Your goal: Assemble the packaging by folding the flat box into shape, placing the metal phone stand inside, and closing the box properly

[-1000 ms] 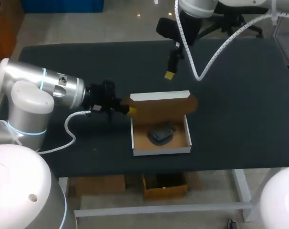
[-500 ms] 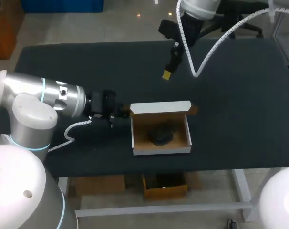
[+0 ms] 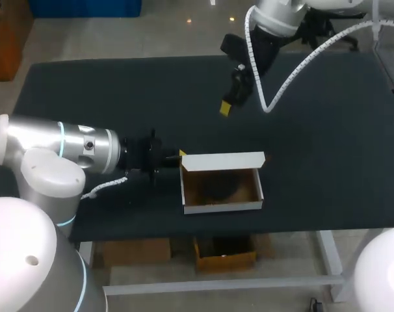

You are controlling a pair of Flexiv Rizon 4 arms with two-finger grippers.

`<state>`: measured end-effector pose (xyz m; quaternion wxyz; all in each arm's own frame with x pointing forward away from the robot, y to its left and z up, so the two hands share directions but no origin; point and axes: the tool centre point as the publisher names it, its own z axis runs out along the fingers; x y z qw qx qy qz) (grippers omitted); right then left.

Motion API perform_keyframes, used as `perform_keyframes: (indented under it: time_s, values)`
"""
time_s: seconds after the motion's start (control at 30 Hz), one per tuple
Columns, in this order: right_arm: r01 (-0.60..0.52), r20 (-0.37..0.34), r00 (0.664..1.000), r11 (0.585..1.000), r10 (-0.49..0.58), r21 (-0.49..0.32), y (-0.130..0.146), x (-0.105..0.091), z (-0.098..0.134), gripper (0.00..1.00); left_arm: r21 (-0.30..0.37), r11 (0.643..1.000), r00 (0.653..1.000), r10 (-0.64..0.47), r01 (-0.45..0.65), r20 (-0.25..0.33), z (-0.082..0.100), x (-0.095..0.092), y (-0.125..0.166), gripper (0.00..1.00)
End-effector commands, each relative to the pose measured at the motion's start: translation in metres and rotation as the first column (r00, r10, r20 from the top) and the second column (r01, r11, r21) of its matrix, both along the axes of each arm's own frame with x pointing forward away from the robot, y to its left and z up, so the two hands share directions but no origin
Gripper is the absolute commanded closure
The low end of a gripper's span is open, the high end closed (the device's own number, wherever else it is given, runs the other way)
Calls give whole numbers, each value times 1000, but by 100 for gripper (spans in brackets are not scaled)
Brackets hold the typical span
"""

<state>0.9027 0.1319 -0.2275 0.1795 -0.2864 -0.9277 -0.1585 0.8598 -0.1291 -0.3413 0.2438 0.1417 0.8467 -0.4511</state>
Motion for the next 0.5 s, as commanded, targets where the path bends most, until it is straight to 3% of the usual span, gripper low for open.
perform_keyframes:
  time_s: [0.03, 0.13, 0.5]
  values:
    - [44, -11, 999, 998, -44, 50, -8, -8, -6, 0, -29, 999, 997, 43, -42, 60, -10, -10, 1, 100]
    - [79, -36, 996, 993, -76, 90, -11, -11, -6, 0, -19, 999, 996, 52, -51, 79, -13, -11, 2, 100]
    - [79, -36, 996, 993, -76, 90, -11, -11, -6, 0, -9, 998, 994, 57, -56, 95, -14, -12, 3, 100]
